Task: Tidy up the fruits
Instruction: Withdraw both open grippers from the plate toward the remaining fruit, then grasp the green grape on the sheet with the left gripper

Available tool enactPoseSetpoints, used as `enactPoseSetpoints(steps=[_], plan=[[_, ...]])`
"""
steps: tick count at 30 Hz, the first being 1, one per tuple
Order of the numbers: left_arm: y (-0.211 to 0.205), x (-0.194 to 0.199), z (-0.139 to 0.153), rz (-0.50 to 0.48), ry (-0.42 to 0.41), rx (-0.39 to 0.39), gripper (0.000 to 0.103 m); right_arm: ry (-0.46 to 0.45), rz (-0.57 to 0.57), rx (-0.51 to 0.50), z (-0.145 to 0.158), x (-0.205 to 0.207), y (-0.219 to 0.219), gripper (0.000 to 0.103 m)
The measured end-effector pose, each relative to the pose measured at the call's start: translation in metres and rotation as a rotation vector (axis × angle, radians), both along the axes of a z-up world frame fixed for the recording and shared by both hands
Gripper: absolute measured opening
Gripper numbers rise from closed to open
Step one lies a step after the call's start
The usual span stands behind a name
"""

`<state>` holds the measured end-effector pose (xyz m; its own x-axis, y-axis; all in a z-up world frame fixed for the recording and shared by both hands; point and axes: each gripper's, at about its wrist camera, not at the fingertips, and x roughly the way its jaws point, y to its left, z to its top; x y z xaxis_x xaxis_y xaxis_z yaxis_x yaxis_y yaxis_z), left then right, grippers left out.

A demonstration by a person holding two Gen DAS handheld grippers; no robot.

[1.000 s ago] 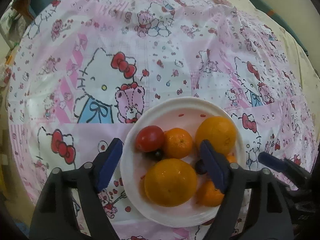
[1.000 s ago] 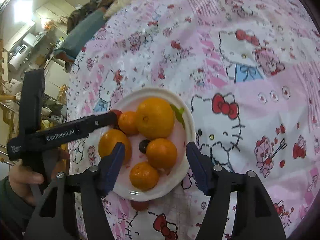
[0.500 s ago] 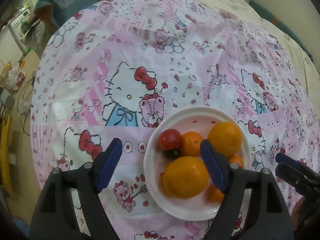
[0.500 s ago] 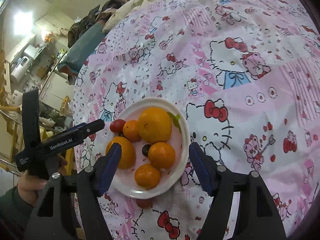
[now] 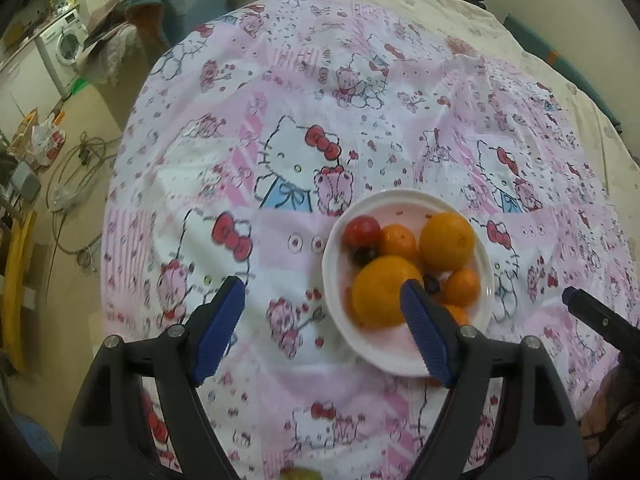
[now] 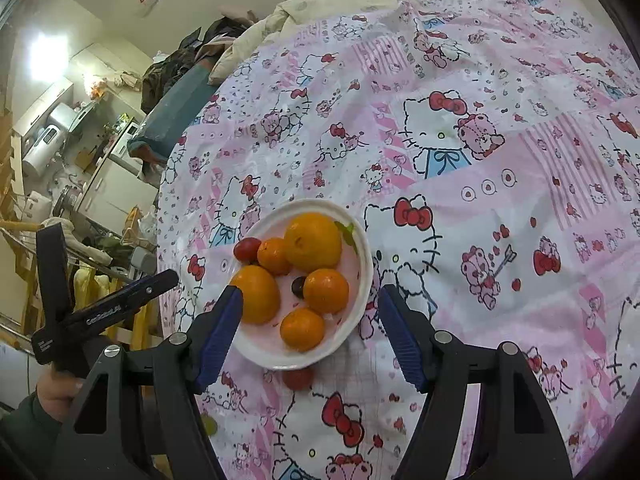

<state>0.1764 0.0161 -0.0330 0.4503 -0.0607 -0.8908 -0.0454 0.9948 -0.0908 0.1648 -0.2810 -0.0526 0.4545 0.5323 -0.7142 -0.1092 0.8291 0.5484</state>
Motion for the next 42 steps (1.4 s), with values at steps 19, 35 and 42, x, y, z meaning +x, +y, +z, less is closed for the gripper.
enactPoseSetpoints(steps=[19,35,42], plan=[[0.024,-0.076,0.002,0.042,0.036,-0.025,0.077,0.026,0.022,-0.039,-0.004,-0.054,0.019,0.073],[0.031,-0.100,-0.045,0.051,0.238,-0.040,0.077,0.091,0.024,-0.076,-0.023,-0.052,0.024,0.073],[0.016,-0.114,-0.078,-0.011,0.387,-0.037,0.064,0.102,0.029,-0.076,-0.024,-0.052,0.024,0.073]])
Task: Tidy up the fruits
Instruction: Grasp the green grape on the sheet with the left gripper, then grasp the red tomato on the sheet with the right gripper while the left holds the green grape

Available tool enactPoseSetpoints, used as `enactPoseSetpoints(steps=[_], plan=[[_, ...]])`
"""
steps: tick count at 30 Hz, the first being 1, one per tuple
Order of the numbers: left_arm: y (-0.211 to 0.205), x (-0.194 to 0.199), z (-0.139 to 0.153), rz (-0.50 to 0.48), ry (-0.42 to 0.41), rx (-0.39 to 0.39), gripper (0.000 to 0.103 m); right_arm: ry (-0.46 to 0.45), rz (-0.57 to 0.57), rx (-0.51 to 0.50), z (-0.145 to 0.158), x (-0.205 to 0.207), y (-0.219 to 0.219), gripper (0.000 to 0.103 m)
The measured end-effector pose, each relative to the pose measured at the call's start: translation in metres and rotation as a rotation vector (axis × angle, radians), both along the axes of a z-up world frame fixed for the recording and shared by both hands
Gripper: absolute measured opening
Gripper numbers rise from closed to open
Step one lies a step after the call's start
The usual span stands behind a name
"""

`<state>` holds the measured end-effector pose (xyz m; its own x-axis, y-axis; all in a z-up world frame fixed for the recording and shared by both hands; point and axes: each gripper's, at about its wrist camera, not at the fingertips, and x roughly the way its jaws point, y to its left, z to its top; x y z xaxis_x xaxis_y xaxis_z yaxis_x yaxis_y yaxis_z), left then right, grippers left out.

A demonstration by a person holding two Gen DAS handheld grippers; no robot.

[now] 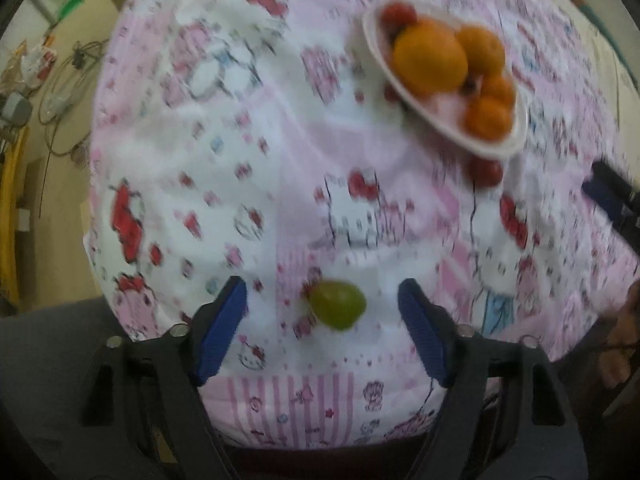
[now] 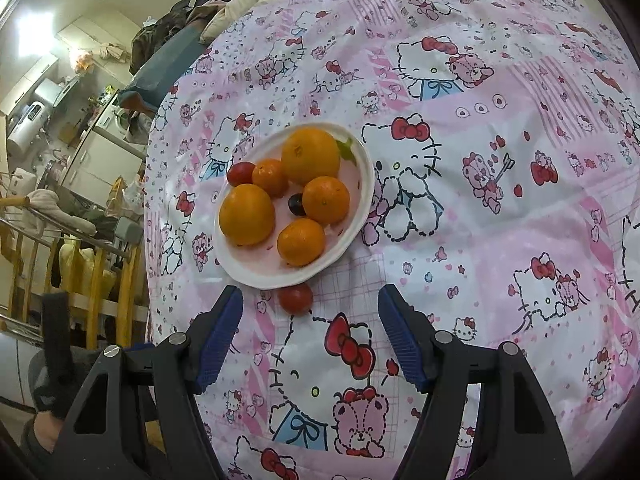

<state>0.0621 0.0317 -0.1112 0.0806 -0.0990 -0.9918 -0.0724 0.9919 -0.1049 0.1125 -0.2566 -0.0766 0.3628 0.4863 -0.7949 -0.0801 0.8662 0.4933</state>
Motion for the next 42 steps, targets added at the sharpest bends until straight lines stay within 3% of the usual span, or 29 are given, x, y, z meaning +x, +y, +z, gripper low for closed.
enactPoseSetpoints(steps=[1,6,11,14,17,31,37,42], plan=[[-0.003,-0.002,-0.002,-0.017,0.001,0.014,0.055,0.000,-0.001,-0.001,0.001,0.000,0.000,0.073],[-0.014,-0.008,-0.010,-0.068,0.014,0.039,0.054,0.007,-0.014,0.001,0.001,0.000,-0.003,0.073],[-0.027,-0.010,-0.017,-0.110,0.015,0.090,0.046,0.005,-0.011,0.001,0.001,0.000,-0.003,0.073],[-0.033,-0.012,-0.020,-0.138,-0.003,0.133,0.039,0.011,-0.007,-0.004,0.000,0.000,-0.003,0.073],[-0.036,-0.014,-0.019,-0.149,-0.014,0.119,0.029,0.021,-0.003,-0.012,-0.003,0.001,-0.001,0.073],[-0.036,-0.013,0.015,-0.105,-0.102,0.097,0.026,0.092,0.124,-0.183,-0.053,0.024,0.049,0.073],[-0.031,-0.008,0.016,-0.081,-0.098,0.080,0.026,0.082,0.186,-0.234,-0.064,0.029,0.068,0.072],[-0.029,-0.005,0.011,-0.095,-0.103,0.082,0.026,0.073,0.231,-0.185,-0.064,0.031,0.079,0.039]])
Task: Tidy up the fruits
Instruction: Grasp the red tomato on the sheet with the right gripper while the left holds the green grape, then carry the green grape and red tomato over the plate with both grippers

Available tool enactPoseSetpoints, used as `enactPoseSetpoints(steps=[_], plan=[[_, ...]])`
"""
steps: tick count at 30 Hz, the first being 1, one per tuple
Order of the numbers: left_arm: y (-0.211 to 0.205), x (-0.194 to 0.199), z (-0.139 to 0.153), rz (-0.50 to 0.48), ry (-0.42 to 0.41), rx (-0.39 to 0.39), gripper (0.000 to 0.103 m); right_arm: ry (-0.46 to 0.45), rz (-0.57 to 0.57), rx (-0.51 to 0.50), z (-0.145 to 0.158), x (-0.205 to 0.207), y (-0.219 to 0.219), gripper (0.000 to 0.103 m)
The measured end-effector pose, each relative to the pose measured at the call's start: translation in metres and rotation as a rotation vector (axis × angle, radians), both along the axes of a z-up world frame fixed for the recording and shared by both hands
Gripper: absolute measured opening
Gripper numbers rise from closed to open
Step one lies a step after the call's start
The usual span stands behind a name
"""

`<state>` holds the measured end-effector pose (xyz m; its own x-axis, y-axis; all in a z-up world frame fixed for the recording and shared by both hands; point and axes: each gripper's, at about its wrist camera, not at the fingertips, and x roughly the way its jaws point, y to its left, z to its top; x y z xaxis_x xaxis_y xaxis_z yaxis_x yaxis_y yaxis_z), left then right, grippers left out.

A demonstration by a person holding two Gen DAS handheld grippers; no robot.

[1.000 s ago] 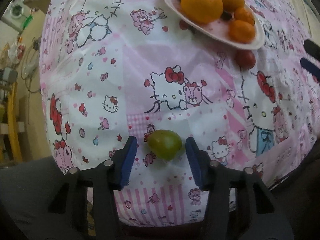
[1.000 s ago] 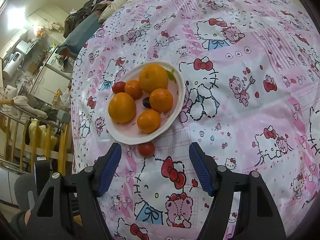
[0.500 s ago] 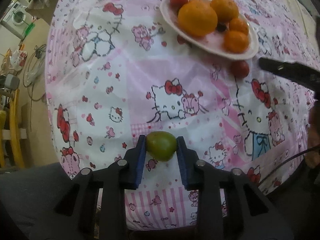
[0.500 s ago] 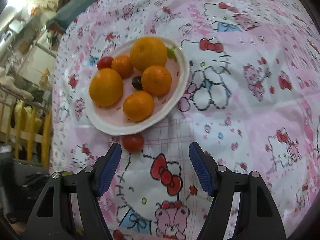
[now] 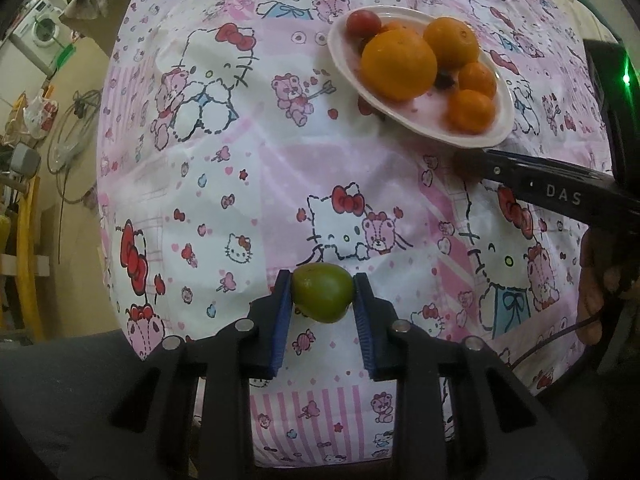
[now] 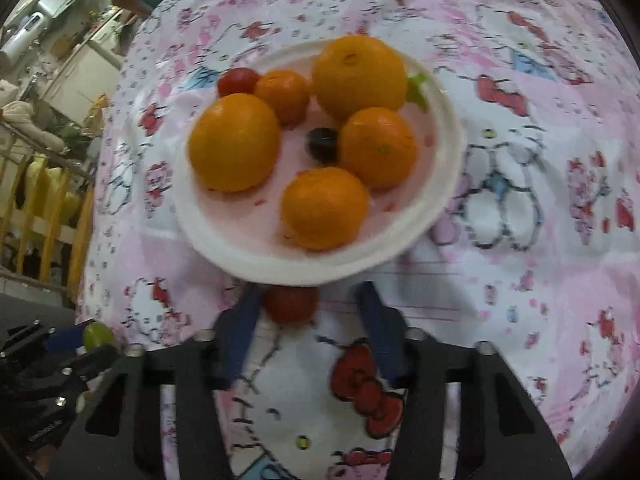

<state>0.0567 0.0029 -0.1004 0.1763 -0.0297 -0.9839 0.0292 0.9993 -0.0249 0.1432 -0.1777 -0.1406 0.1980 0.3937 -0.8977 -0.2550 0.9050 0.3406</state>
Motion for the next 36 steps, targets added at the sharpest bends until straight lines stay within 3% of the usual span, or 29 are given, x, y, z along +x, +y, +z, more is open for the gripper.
enactPoseSetpoints(steps=[1,15,23,30,36], plan=[[0.000,0.001,0.000,-0.001,0.001,0.001,0.026,0.001,0.011,0.017,0.000,0.000,0.002,0.031],[0.002,0.007,0.004,0.014,-0.019,-0.018,0.026,0.037,-0.003,0.095,0.006,-0.013,-0.011,0.030],[0.009,0.006,0.014,0.028,-0.041,-0.035,0.026,0.007,-0.055,0.201,0.039,-0.031,-0.039,0.030],[0.007,0.026,0.057,0.028,-0.122,-0.072,0.026,-0.101,-0.116,0.308,0.089,-0.032,-0.069,0.030],[0.005,0.064,0.094,0.014,-0.211,-0.052,0.026,-0.149,-0.140,0.399,0.115,-0.016,-0.094,0.030]])
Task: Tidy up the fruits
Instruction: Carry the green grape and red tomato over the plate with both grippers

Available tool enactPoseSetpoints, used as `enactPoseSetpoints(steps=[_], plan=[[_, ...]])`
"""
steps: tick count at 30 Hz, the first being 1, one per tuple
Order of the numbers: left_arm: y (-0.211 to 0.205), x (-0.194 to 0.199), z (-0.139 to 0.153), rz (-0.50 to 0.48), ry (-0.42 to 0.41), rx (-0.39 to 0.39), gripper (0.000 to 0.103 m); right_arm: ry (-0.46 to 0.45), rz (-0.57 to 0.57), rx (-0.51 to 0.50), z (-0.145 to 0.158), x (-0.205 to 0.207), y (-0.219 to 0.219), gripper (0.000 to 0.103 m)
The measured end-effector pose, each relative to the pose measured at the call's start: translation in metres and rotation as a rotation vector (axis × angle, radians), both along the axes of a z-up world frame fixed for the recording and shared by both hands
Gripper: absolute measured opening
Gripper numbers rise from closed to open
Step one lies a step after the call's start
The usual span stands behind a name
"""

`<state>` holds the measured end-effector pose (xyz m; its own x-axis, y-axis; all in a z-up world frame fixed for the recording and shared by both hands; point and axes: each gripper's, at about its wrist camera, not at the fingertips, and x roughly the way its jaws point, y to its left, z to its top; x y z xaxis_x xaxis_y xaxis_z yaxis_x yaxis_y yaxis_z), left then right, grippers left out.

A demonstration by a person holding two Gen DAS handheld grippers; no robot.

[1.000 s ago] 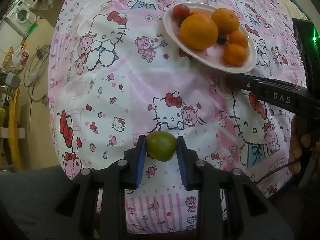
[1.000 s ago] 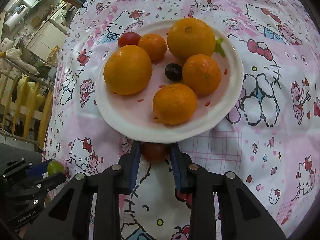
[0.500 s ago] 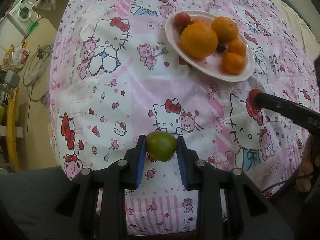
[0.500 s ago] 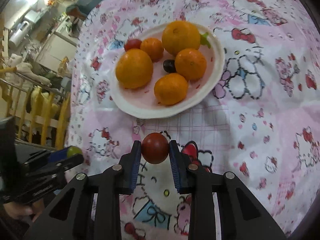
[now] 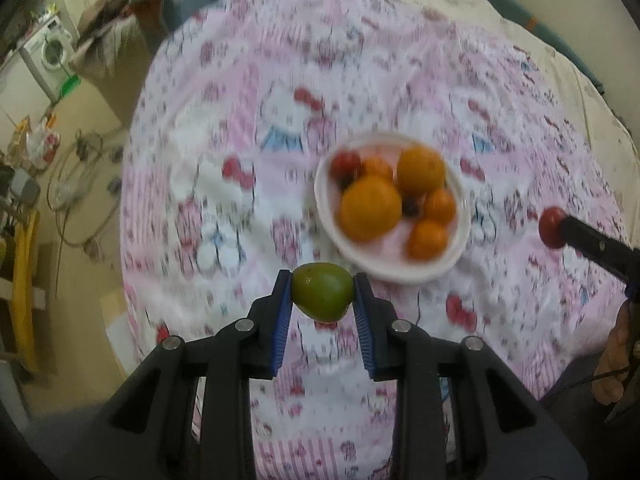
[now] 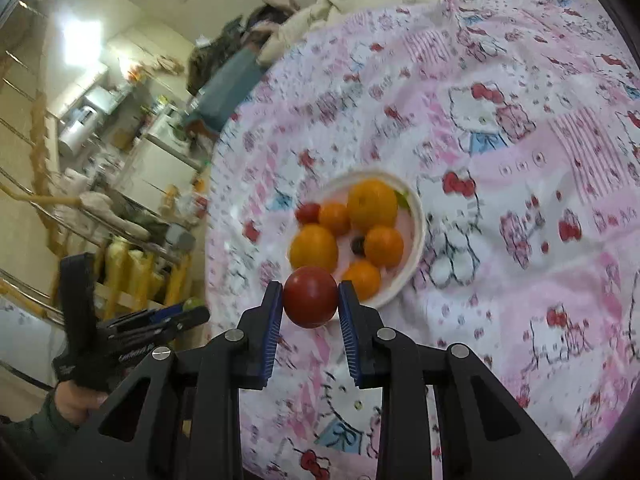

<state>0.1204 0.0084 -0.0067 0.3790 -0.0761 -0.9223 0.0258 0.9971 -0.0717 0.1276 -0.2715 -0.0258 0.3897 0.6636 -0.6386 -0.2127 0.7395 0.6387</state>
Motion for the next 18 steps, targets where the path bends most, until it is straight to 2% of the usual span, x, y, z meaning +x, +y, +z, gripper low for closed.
enactPoseSetpoints(steps=[4,7,10,18], plan=[[-0.002,0.028,0.004,-0.004,-0.014,0.006,0.026,-0.006,0.011,0.009,0.003,0.016,-0.008,0.030],[-0.003,0.047,-0.003,0.001,0.015,-0.041,0.026,0.012,0.013,-0.004,-0.004,0.030,-0.009,0.030],[-0.008,0.066,-0.015,0.000,0.060,-0.080,0.026,0.042,0.016,-0.027,-0.017,0.045,-0.006,0.030],[-0.037,0.102,-0.047,-0.028,0.133,-0.121,0.026,0.120,0.003,-0.080,-0.056,0.079,0.001,0.030]])
